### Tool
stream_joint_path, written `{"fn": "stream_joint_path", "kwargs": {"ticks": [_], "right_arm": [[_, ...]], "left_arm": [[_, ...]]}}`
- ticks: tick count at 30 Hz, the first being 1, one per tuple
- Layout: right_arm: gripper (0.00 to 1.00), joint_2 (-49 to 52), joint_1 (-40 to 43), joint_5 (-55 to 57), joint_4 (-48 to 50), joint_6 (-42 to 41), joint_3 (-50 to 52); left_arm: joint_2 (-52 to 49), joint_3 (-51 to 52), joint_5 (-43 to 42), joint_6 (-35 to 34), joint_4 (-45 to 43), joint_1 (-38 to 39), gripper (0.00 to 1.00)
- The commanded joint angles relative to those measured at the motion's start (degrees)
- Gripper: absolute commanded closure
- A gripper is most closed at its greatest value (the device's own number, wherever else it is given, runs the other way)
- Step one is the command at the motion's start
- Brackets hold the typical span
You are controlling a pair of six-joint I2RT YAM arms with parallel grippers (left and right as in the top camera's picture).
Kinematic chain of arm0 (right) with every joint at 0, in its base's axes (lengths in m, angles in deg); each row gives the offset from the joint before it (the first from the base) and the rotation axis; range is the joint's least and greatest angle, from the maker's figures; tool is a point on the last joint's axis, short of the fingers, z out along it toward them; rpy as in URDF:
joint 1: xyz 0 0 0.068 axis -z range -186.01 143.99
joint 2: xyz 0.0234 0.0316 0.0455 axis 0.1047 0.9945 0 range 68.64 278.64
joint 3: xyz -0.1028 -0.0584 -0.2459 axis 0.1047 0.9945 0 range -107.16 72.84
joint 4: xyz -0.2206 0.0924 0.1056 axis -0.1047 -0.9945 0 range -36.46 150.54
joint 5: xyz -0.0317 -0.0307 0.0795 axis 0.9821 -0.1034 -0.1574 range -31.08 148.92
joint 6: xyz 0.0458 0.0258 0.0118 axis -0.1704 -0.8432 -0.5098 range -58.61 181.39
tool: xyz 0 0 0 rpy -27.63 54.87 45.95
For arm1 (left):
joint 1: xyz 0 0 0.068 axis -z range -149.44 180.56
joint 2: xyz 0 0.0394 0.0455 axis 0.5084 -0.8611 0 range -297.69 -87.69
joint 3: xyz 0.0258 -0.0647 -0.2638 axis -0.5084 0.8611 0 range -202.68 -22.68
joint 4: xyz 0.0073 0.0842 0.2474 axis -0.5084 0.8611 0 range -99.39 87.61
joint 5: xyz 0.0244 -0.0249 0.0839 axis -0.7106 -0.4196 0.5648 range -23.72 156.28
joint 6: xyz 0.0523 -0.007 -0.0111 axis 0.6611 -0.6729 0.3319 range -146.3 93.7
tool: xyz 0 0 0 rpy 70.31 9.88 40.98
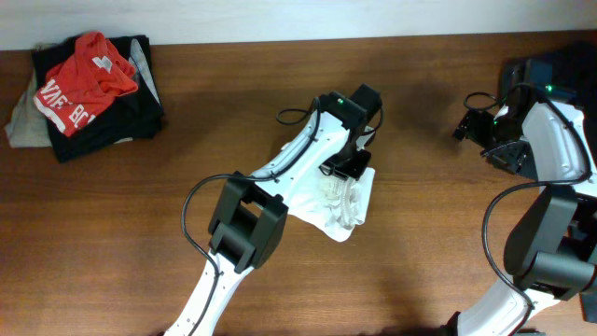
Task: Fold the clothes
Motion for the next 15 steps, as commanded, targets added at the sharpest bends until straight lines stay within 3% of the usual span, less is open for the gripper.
{"fn": "stream_joint_path", "kwargs": {"ticks": [1,6,11,14,15], "right_arm": [[0.01,0.09,0.15,0.9,0.02,-0.7,-0.98],[0.01,0.09,0.15,0.9,0.02,-0.7,-0.98],[0.01,0.09,0.15,0.9,0.02,-0.7,-0.98],[0.02,0.09,0.15,0.9,0.02,-0.7,-0.98],[0.01,0.09,0.15,0.9,0.02,-0.7,-0.98]], "left_arm": [[-1.73,1.42,-1.84,-0.52,-2.12,0.26,0.87],[-1.68,1.14,-4.72,-1.57,-4.5,0.35,0.81],[0.72,-12.17,-1.64,0.0,6.38,-2.75,0.67],[2.27,-24.87,7.93,0.63,13.81,-5.62,0.15],[2.54,-27.36,10.6,0.63,14.95,-6.88,0.04]]}}
